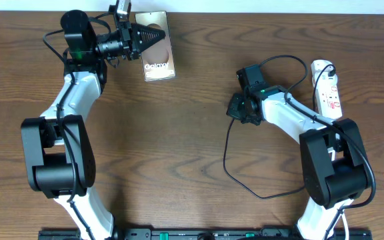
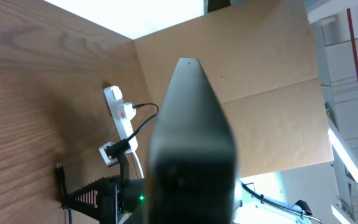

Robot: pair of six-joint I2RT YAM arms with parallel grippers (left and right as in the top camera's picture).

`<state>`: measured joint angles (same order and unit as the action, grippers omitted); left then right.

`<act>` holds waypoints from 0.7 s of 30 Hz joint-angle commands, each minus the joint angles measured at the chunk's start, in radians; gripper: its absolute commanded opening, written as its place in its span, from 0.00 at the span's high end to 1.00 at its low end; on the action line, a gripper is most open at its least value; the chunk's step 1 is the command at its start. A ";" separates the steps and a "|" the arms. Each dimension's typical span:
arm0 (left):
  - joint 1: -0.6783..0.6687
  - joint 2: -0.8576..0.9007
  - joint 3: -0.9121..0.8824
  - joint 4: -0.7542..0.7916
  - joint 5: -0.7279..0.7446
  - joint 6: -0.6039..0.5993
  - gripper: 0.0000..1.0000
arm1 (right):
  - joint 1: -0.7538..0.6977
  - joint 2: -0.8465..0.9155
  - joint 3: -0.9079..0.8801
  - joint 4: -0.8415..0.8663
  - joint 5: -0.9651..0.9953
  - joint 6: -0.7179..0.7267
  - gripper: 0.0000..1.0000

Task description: Plug charger to phone and switch on socket

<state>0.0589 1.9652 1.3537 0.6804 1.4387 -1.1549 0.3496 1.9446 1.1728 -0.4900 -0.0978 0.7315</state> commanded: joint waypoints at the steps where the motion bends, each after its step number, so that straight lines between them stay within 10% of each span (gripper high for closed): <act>1: 0.003 -0.037 0.025 0.009 0.020 -0.001 0.93 | -0.026 0.060 -0.043 -0.028 -0.089 -0.035 0.99; 15: -0.022 -0.037 -0.006 0.008 0.020 0.008 0.93 | -0.259 -0.128 -0.043 0.076 -1.094 -0.769 0.99; 21: -0.105 -0.037 -0.087 0.005 -0.013 0.046 0.93 | -0.303 -0.210 -0.043 0.156 -1.293 -0.803 0.99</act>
<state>0.0074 1.9652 1.3083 0.6804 1.4338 -1.1389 0.0559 1.7760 1.1236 -0.3489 -1.1851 0.0105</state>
